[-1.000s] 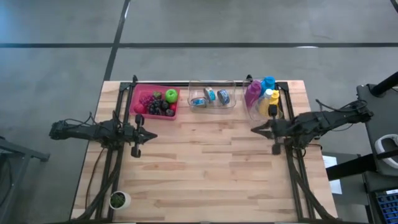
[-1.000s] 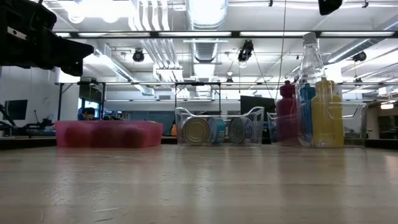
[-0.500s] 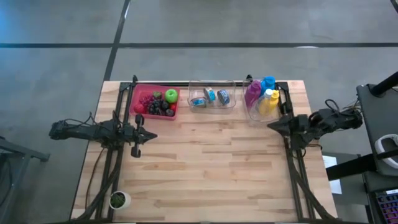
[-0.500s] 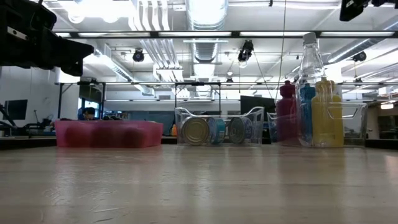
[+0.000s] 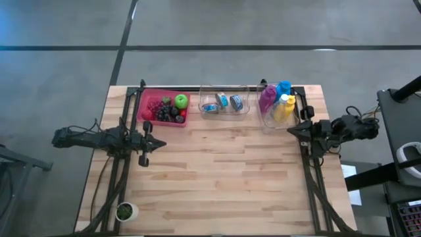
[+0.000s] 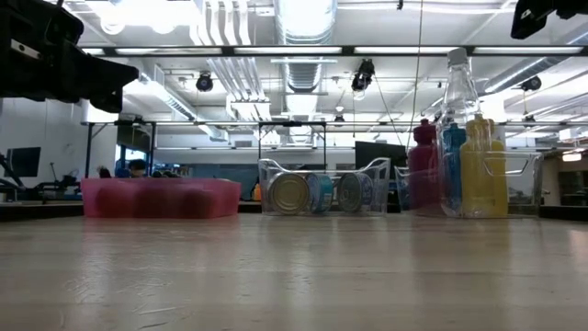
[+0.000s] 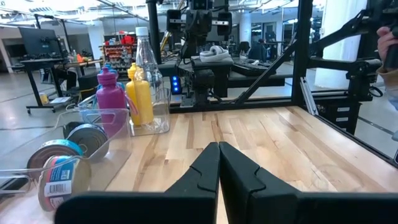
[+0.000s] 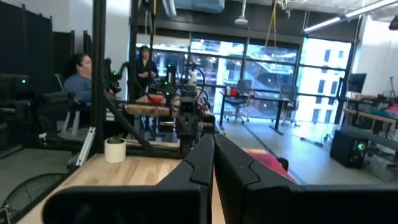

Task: Pick & Place Food Item
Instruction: Return to Home Position

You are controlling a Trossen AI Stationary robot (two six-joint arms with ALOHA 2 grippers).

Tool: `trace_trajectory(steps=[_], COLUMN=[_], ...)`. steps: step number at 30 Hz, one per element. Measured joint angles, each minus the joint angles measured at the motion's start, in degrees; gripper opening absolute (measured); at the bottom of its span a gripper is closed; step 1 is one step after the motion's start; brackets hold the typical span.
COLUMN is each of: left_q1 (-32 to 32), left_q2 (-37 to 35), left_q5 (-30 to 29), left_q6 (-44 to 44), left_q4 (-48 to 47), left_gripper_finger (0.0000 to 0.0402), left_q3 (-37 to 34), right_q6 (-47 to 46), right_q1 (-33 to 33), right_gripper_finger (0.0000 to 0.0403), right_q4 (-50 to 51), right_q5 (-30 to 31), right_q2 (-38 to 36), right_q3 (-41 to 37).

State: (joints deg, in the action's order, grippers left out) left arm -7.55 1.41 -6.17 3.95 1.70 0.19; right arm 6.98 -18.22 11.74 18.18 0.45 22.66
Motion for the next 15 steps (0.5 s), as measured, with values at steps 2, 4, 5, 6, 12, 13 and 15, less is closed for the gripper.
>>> trace_trajectory(steps=[2,4,5,6,12,13,15], left_q1=[0.00,0.02,0.02,0.02,0.02,0.02,0.02], left_q2=[-0.06,-0.06,-0.06,-0.06,-0.06,-0.06,-0.06], left_q5=[0.00,0.00,0.00,0.00,0.00,0.00,0.00], left_q6=[0.02,0.02,0.02,0.01,0.02,0.04,0.04], left_q4=[0.02,0.00,0.01,0.01,0.01,0.01,0.01], left_gripper_finger=[0.0016,0.0016,0.0016,0.0016,0.0016,0.0016,0.0016], left_q3=[0.00,0.00,0.00,0.00,0.00,0.00,0.00], right_q6=[-0.63,-1.34,-1.69,-1.96,-4.30,-4.84,-5.82], right_q1=[-0.02,0.00,0.00,0.00,-0.02,0.00,0.00], right_gripper_finger=[0.0008,0.0008,0.0008,0.0008,0.0008,0.0008,0.0008], right_q4=[-0.18,-0.34,-0.34,-0.49,-4.99,-5.30,-6.70], right_q5=[1.38,4.54,6.03,7.51,8.82,8.85,8.87], right_q2=[-0.12,-0.11,-0.05,0.19,0.28,0.28,0.34], right_q3=[-0.90,-2.85,-4.13,-5.39,-12.93,-14.00,-16.06])
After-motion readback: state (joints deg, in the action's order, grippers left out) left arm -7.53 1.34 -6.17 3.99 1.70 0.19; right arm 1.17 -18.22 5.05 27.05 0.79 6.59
